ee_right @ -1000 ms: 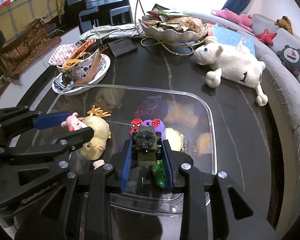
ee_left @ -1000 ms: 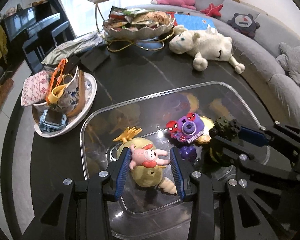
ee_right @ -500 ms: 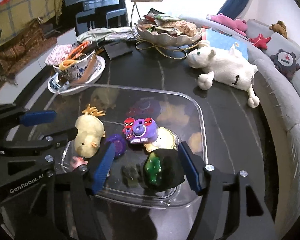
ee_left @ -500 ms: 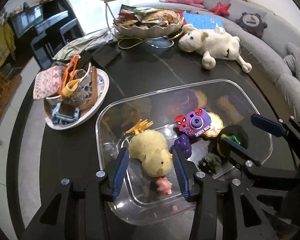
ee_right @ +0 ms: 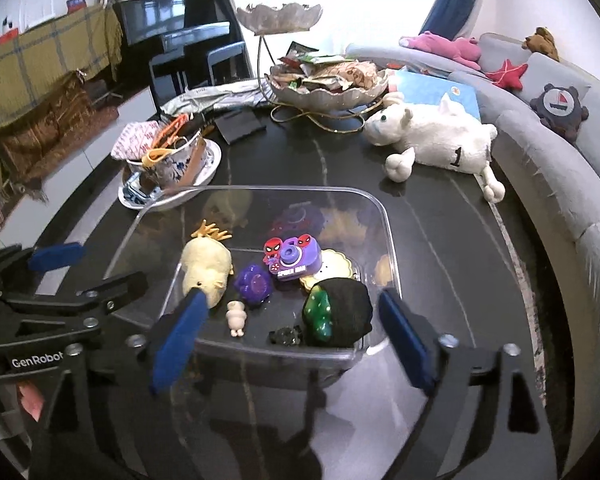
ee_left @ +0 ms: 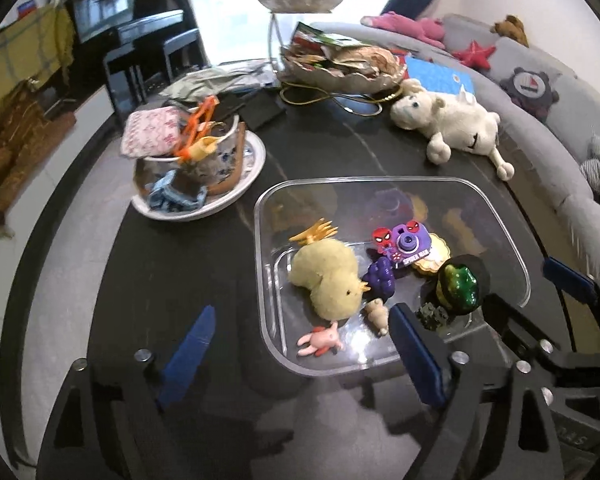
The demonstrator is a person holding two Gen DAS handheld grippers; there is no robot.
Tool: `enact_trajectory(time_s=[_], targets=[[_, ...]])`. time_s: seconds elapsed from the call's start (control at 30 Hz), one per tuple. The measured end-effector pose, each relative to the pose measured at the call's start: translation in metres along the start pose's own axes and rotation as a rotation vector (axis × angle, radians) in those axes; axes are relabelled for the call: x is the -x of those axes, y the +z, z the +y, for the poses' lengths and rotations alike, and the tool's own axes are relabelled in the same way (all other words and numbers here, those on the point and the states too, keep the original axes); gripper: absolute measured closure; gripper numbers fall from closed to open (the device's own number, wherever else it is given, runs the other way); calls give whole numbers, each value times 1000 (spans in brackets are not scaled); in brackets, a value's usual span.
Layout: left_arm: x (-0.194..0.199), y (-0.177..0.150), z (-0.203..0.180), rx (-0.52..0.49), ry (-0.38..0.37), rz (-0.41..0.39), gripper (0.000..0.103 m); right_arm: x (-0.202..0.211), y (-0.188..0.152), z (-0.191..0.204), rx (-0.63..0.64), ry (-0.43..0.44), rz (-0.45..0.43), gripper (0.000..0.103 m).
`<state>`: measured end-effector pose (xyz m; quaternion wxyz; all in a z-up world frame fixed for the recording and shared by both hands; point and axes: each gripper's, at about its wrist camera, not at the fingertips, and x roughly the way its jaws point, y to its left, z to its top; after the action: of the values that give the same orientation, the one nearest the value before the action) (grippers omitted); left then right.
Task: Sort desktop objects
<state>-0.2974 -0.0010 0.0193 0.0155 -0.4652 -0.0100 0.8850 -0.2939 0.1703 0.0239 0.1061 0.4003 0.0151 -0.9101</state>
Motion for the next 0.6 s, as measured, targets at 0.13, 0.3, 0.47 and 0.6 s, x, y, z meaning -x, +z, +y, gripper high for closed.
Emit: enact_trajectory(time_s=[0.13, 0.3, 0.47, 0.6], targets=[[20, -11, 2, -8, 22, -47, 12, 13, -6, 2, -11, 18, -14, 1], [41, -22, 1, -46, 41, -83, 11, 28, -13, 3, -26, 15, -27, 1], [58, -31, 1, -68, 55, -86, 11, 43, -19, 5, -34, 14, -42, 1], [73, -40, 4, -47, 41, -100, 11, 58, -25, 8, -37, 16, -58, 1]])
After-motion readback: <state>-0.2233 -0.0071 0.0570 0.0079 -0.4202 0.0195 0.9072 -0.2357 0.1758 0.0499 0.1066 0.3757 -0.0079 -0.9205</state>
